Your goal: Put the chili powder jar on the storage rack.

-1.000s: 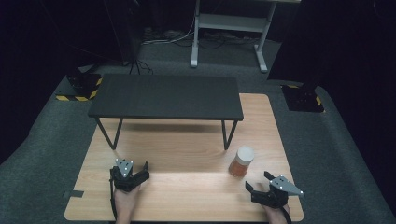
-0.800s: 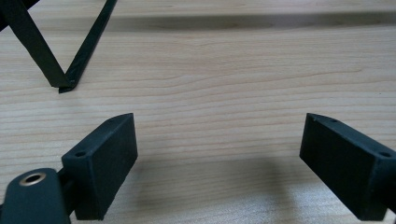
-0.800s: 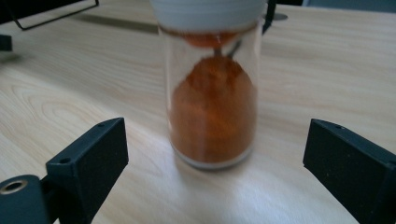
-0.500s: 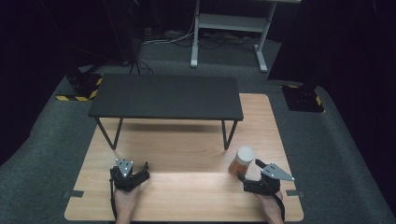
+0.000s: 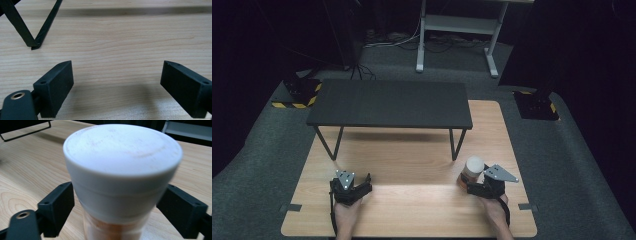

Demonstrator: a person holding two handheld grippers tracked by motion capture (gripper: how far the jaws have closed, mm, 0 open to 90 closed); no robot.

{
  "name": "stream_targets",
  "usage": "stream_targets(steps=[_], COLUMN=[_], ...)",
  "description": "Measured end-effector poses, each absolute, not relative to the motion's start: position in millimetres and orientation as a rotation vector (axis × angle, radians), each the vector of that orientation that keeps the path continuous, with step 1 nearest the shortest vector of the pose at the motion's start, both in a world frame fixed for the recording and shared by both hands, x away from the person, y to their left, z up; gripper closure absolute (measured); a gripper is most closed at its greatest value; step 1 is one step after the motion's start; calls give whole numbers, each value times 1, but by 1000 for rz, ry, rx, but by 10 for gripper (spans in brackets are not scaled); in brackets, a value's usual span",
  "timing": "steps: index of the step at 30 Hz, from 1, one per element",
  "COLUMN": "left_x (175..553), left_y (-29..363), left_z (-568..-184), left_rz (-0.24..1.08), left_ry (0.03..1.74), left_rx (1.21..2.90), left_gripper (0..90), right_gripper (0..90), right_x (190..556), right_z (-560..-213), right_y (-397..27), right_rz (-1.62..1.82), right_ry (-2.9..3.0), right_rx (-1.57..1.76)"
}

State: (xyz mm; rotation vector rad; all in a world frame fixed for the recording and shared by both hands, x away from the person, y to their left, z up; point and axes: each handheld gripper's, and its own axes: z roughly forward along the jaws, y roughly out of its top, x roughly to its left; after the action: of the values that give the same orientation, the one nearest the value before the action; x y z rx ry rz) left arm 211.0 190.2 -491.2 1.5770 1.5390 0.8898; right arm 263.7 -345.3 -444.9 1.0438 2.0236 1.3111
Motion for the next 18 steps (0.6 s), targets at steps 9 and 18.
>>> stream_targets(steps=[9,18], left_x=[211,211], left_y=[190,190], left_z=[-491,-491], left_rz=[889,890], left_ry=[1539,1538], left_rx=[1578,1578], left_gripper=[117,117], right_gripper=[333,345], right_x=[269,266], right_z=[-444,-445], right_y=[-342,-340], right_rz=[1318,1303], right_ry=[2024,2016], right_rx=[1054,1028])
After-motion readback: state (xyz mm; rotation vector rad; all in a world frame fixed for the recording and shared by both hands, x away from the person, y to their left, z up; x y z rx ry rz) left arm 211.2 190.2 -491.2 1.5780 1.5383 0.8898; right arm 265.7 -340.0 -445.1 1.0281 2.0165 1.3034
